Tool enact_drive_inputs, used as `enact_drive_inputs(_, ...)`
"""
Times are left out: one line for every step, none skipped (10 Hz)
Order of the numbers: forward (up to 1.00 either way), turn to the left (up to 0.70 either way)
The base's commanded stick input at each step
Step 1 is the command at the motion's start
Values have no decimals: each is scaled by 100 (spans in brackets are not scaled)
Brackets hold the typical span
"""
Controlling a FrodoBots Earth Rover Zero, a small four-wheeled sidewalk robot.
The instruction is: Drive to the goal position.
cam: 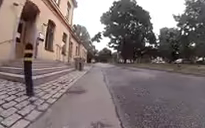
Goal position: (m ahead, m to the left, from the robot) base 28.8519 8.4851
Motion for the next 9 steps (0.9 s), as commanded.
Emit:
enact_drive_inputs(70,0)
enact_drive_inputs(70,0)
enact_drive_inputs(70,0)
enact_drive_inputs(70,0)
enact_drive_inputs(70,0)
enact_drive_inputs(70,0)
enact_drive_inputs(70,0)
enact_drive_inputs(70,0)
enact_drive_inputs(70,0)
